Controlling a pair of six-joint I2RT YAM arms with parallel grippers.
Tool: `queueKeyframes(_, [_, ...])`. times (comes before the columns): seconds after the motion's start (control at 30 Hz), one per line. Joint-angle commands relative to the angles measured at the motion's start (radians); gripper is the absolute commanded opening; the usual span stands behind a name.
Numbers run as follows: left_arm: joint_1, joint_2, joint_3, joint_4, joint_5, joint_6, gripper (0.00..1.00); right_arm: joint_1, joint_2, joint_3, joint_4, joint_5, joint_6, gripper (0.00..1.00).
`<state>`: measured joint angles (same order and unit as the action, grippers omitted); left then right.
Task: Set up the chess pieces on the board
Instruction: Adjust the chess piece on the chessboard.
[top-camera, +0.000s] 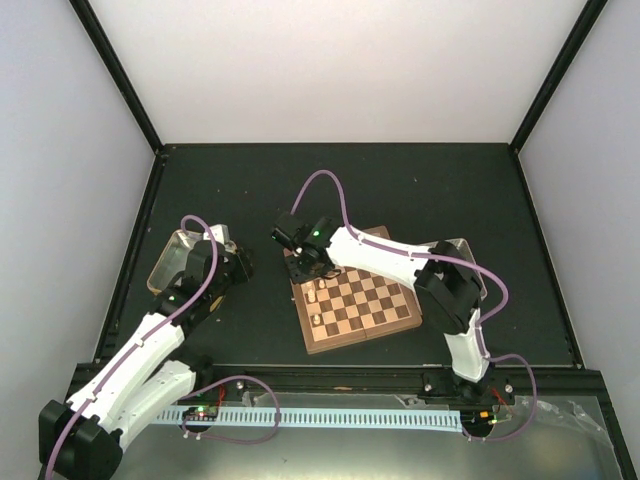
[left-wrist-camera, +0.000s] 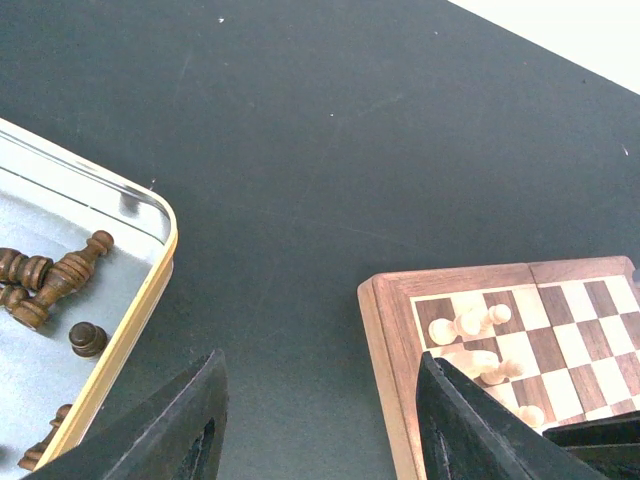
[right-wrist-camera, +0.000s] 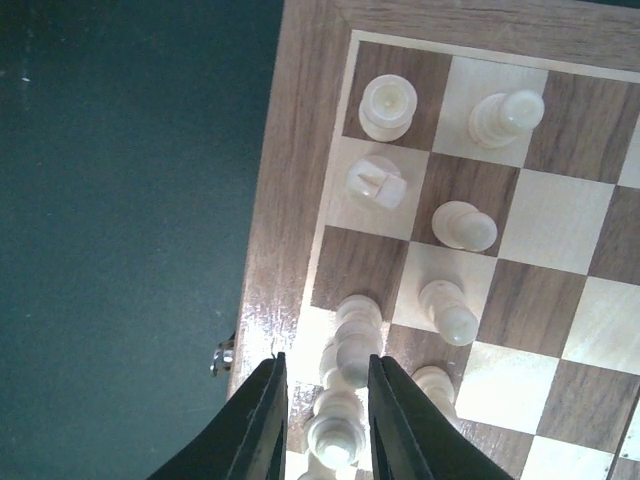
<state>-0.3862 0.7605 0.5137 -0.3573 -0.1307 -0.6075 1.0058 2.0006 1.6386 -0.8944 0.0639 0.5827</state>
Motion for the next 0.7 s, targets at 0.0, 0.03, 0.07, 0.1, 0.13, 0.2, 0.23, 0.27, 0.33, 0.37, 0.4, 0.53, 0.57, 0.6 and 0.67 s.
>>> queueKeyframes(0.0, [0.008, -0.007, -0.001, 0.029, -0.015, 0.007, 0.53, 0.001, 0.03, 0.047, -0.045, 0.065, 0.026, 0.23])
queueKeyframes(0.03, [0.008, -0.007, -0.001, 0.028, -0.015, 0.006, 0.53, 0.001, 0.032, 0.05, -0.049, 0.075, 0.03, 0.23])
queueKeyframes(0.07, [0.007, -0.006, -0.003, 0.026, -0.015, 0.006, 0.53, 0.001, 0.035, 0.051, -0.048, 0.083, 0.035, 0.22])
queueKeyframes(0.1, [0.008, -0.006, -0.003, 0.027, -0.014, 0.007, 0.54, 0.0, 0.036, 0.053, -0.05, 0.089, 0.037, 0.23])
queueKeyframes(0.13, [0.008, -0.006, -0.004, 0.028, -0.015, 0.008, 0.54, 0.001, 0.039, 0.054, -0.048, 0.093, 0.038, 0.23])
queueKeyframes(0.2, [0.009, -0.006, -0.006, 0.029, -0.014, 0.008, 0.54, 0.001, 0.042, 0.056, -0.047, 0.09, 0.035, 0.22])
queueKeyframes(0.23, [0.009, -0.006, -0.006, 0.03, -0.014, 0.007, 0.54, 0.001, 0.047, 0.058, -0.046, 0.086, 0.033, 0.21])
queueKeyframes(0.27, [0.009, -0.006, -0.006, 0.029, -0.014, 0.008, 0.54, 0.001, 0.05, 0.059, -0.046, 0.082, 0.033, 0.21])
queueKeyframes(0.33, [0.009, -0.006, -0.007, 0.03, -0.013, 0.008, 0.54, 0.0, 0.056, 0.061, -0.048, 0.076, 0.031, 0.2])
queueKeyframes(0.37, [0.009, -0.005, -0.006, 0.031, -0.013, 0.008, 0.54, 0.001, 0.056, 0.06, -0.047, 0.073, 0.03, 0.2])
queueKeyframes(0.4, [0.009, -0.004, -0.007, 0.031, -0.014, 0.009, 0.54, 0.001, 0.057, 0.06, -0.045, 0.07, 0.028, 0.19])
queueKeyframes(0.53, [0.009, -0.003, -0.007, 0.031, -0.015, 0.009, 0.54, 0.001, 0.063, 0.061, -0.041, 0.05, 0.024, 0.17])
queueKeyframes(0.57, [0.009, -0.003, -0.009, 0.03, -0.015, 0.009, 0.54, 0.001, 0.064, 0.061, -0.039, 0.048, 0.023, 0.16])
queueKeyframes(0.6, [0.009, -0.003, -0.009, 0.03, -0.015, 0.009, 0.54, -0.001, 0.064, 0.061, -0.038, 0.046, 0.024, 0.14])
queueKeyframes(0.67, [0.009, -0.003, -0.009, 0.03, -0.015, 0.011, 0.54, 0.001, 0.064, 0.06, -0.032, 0.047, 0.023, 0.11])
